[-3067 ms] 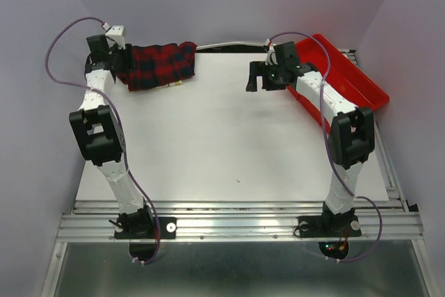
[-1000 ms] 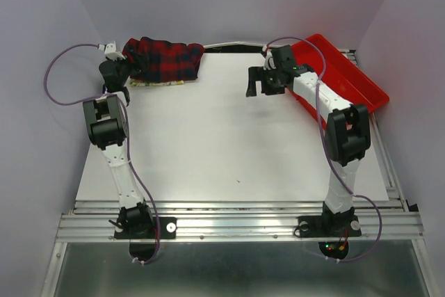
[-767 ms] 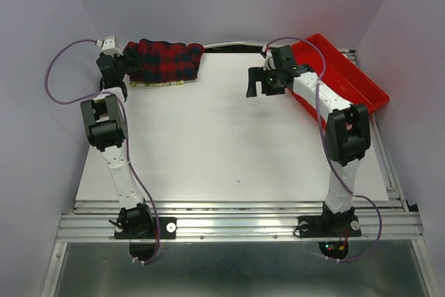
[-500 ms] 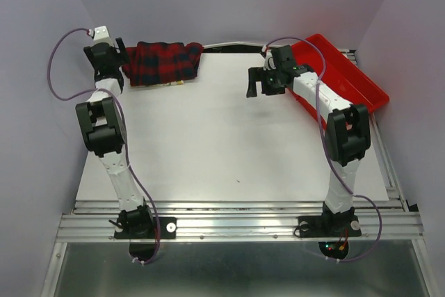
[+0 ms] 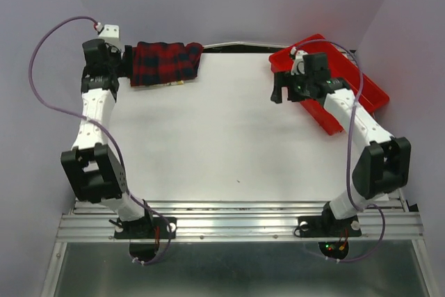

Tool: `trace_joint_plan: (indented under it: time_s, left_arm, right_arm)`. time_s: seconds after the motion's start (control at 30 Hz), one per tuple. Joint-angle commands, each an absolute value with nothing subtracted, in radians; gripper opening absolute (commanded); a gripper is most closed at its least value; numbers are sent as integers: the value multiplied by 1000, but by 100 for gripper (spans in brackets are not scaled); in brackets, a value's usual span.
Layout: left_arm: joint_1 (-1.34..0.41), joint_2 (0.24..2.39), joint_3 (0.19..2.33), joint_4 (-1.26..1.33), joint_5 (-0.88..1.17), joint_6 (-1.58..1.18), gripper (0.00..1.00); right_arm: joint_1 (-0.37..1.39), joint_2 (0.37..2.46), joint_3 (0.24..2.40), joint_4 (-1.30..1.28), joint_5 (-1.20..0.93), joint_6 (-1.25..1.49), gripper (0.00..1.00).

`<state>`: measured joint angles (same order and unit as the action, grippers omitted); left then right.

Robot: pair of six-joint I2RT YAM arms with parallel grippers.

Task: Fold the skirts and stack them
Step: Neatly place the folded skirt to the corner

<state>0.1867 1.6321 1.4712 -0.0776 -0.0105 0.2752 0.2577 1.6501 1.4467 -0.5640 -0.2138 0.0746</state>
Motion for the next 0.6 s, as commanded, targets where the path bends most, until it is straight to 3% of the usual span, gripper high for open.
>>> trace_joint_plan:
  time_s: [0.0,0.33,0.57]
  left_arm:
    - [101,1474,1358,-253,95,334,98]
    - [-130,1161,944,-238,123,288,98]
    - [-140,1066,856,-198,135,267,98]
  right_arm:
    - [180,1492,1279,-489,-190,46,100]
    - [147,1238,884,-347,-210,64,100]
    - [147,1172,848,-353,-239,64,100]
